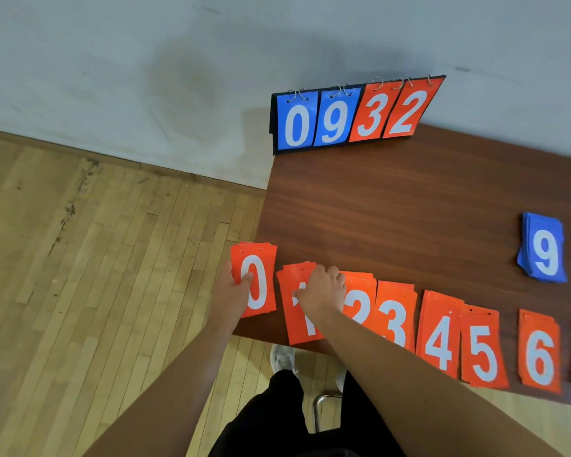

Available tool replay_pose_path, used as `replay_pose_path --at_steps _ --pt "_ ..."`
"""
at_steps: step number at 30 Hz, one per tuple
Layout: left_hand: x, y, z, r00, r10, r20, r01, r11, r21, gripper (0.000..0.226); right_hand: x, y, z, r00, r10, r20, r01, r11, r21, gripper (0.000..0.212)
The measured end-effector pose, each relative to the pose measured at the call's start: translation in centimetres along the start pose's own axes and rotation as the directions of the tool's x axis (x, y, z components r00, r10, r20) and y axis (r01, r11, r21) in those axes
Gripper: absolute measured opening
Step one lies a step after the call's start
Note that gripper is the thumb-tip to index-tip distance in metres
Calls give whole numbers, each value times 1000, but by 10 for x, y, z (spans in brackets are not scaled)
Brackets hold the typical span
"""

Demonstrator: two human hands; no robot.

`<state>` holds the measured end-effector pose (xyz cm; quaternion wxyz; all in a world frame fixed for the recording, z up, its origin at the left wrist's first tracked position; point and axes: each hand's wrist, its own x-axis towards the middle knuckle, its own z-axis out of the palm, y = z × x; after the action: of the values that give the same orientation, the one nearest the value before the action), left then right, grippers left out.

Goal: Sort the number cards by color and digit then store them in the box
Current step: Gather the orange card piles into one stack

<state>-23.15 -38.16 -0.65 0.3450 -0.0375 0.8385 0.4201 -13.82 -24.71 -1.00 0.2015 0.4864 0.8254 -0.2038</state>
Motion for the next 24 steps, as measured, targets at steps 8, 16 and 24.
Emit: replay_pose_path --at_steps 8,16,24 --pt "-7 7 -3 999 38 27 -36 997 -63 41 6 25 -44 985 -47 168 -94 665 741 17" --pt "-34 26 34 929 60 364 34 969 -245 28 -10 36 -33 990 91 105 -139 583 801 19" --pt "-39 28 63 969 66 238 -19 981 -195 24 -18 76 -26 1000 26 13 -29 845 534 46"
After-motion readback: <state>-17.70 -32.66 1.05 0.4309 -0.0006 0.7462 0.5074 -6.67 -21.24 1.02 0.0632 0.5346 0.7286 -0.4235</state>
